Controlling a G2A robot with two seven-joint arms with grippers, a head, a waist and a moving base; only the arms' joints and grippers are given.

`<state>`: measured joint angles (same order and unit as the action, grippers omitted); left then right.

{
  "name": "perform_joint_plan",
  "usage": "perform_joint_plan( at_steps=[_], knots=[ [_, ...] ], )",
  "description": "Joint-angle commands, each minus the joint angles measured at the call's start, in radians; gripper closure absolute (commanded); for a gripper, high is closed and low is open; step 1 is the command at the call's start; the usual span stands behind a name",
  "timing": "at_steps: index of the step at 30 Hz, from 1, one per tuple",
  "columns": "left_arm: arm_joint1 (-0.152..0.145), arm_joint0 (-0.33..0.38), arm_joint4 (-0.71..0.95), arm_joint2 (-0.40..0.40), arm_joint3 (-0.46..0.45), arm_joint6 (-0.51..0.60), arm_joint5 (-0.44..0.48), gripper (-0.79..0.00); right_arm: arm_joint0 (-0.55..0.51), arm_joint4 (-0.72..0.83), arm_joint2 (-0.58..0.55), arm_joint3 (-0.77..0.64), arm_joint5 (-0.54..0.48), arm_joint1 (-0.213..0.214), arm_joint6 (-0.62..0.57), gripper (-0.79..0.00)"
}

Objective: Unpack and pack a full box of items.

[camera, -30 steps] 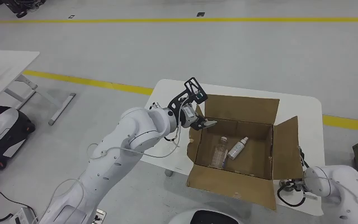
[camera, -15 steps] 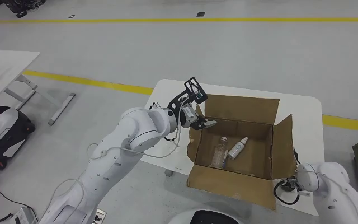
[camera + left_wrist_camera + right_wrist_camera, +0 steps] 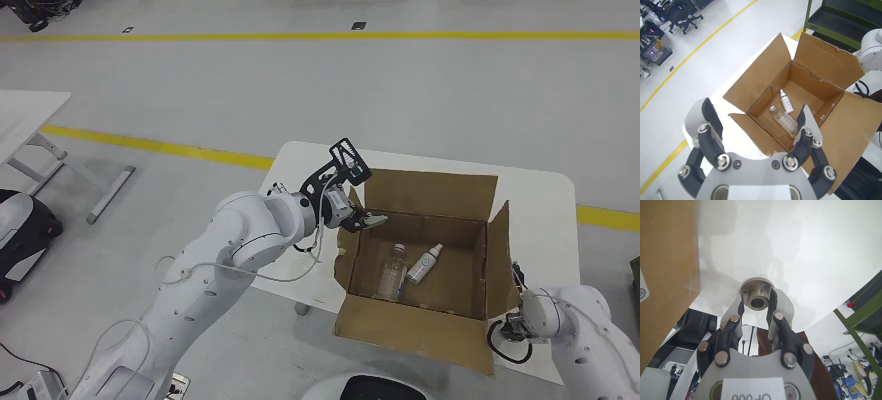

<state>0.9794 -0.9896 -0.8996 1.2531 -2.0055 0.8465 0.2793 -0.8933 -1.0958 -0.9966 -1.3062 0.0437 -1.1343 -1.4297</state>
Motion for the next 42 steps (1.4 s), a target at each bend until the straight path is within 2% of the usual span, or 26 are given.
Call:
perform_joint_plan(
  at_steps=[1,16,23,25,27,28,31,37,42],
  knots=[
    [0.0,0.0,0.0,0.0,0.0,0.0,0.0,-0.785,0.004,-0.006,0.004,0.007,0.0,-0.002,-0.001,-0.326],
    [0.0,0.0,0.0,0.0,0.0,0.0,0.0,-0.785,0.004,-0.008,0.007,0.035,0.01,-0.012,0.015,-0.308],
    [0.0,0.0,0.0,0.0,0.0,0.0,0.0,-0.785,0.004,-0.01,0.007,0.039,0.007,-0.016,0.014,-0.194],
    [0.0,0.0,0.0,0.0,0.0,0.0,0.0,-0.785,0.004,-0.011,0.005,0.038,0.006,-0.016,0.012,-0.126],
    [0.0,0.0,0.0,0.0,0.0,0.0,0.0,-0.785,0.003,-0.014,0.004,0.038,0.006,-0.016,0.01,-0.092],
    [0.0,0.0,0.0,0.0,0.0,0.0,0.0,-0.785,0.003,-0.013,0.003,0.038,0.008,-0.017,0.009,0.0],
    [0.0,0.0,0.0,0.0,0.0,0.0,0.0,-0.785,0.002,-0.012,-0.002,0.033,0.009,-0.017,0.01,0.0],
    [0.0,0.0,0.0,0.0,0.0,0.0,0.0,-0.785,-0.03,-0.002,-0.082,-0.068,0.03,-0.001,0.0,0.0],
    [0.0,0.0,0.0,0.0,0.0,0.0,0.0,-0.785,-0.107,0.013,-0.224,-0.244,0.036,0.03,-0.027,0.0]
  ],
)
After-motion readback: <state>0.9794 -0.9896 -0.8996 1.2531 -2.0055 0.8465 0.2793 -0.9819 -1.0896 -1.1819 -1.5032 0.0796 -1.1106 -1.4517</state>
